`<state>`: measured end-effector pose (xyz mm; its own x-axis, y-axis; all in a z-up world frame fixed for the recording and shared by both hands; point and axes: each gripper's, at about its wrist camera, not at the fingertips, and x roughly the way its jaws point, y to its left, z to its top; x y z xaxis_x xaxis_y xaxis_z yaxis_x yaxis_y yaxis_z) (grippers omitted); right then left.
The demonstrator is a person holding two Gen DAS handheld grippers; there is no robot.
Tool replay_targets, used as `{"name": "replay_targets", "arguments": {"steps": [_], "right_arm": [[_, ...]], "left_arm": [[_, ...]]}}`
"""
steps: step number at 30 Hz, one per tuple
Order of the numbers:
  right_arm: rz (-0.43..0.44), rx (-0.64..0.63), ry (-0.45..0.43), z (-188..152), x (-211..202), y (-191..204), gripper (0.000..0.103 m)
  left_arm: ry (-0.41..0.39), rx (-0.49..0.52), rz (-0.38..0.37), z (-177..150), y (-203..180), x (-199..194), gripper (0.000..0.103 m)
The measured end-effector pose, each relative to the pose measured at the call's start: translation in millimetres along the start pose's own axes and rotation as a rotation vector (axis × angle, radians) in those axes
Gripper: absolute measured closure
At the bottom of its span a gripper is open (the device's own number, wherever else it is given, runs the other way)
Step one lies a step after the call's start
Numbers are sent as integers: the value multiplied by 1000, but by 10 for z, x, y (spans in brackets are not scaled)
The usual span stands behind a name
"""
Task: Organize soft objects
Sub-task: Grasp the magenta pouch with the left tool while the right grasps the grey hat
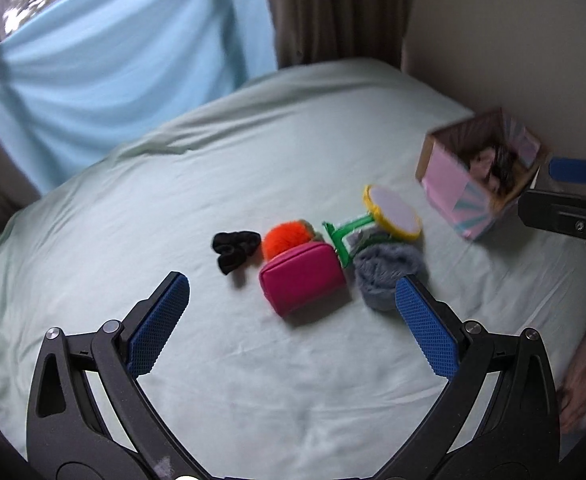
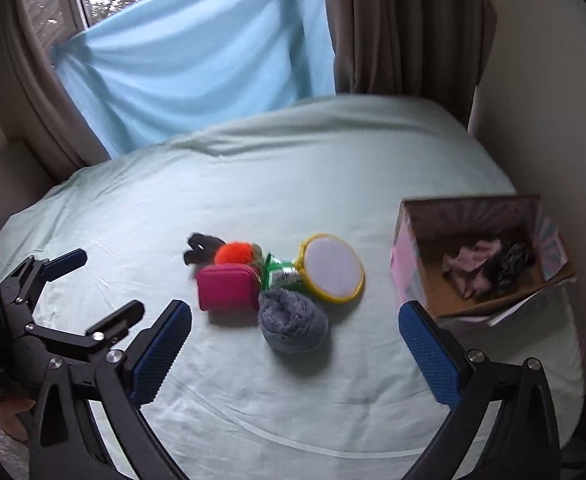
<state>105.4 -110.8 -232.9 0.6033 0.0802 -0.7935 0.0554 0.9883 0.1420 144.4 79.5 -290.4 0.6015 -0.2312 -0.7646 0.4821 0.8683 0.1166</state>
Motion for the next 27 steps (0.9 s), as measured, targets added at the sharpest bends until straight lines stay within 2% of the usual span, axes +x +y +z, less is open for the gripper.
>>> {"name": "replay_targets", "arguments": {"steps": [3, 8, 12, 21, 23, 27], "right_arm": [[-6, 26, 25, -119, 325, -17, 0], [6, 42, 65, -389, 942, -60, 0], [19, 45, 86, -548, 1315, -92, 0], [44, 35, 103, -637, 1873, -152, 0], [53, 32, 108, -640, 1970, -159, 0], [66, 28, 121, -649, 2104, -174, 0]], "left_arm": [[3, 78, -4, -108, -65, 390, 0], [6, 234, 33, -319, -198, 984, 0], [6, 322, 7, -481, -260, 1340, 0], [-33, 507, -18, -612, -430, 1745, 1], [-55, 524, -27, -594, -464, 1798, 1], [-44, 550, -25, -544, -483, 1954, 6]]}}
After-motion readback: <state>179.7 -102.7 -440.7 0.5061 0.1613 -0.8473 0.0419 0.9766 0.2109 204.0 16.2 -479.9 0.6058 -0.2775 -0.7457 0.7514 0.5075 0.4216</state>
